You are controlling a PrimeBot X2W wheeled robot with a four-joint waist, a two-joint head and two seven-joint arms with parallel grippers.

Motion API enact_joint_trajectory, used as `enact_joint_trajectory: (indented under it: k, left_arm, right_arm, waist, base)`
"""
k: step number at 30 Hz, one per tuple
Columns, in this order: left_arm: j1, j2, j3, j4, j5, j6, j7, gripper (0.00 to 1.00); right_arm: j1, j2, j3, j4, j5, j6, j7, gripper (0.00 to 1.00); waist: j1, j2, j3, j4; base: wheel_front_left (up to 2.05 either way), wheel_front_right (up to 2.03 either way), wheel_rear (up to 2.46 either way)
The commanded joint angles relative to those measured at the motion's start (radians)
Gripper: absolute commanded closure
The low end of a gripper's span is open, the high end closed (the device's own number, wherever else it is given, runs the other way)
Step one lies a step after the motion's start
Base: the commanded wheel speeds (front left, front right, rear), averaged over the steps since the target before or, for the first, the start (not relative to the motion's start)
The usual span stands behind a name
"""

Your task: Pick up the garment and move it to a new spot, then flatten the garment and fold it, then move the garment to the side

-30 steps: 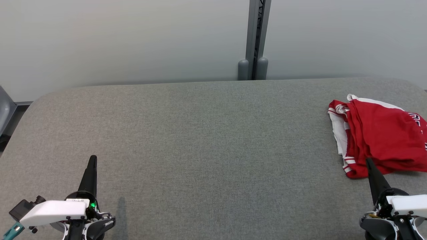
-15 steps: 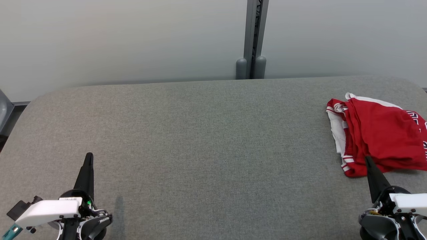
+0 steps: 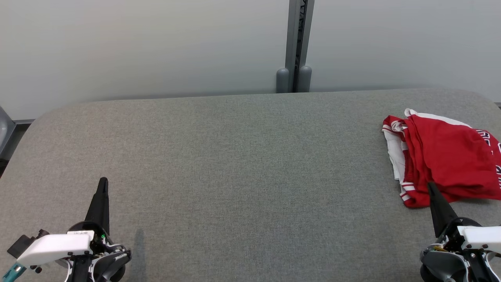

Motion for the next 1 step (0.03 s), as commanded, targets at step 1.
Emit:
enact_joint_trajectory:
  k: [1]
  left_arm:
    - [-0.013,0.002,0.005,0.001,-0.001,-0.003,0.004,1.0]
  right_arm:
    - [-0.008,-0.003,-0.001,0.002,0.002,0.001,0.002,1.0]
  waist:
    - [0.0,0.0,0.0,0.0]
  base:
    - [0.0,0.0,0.0]
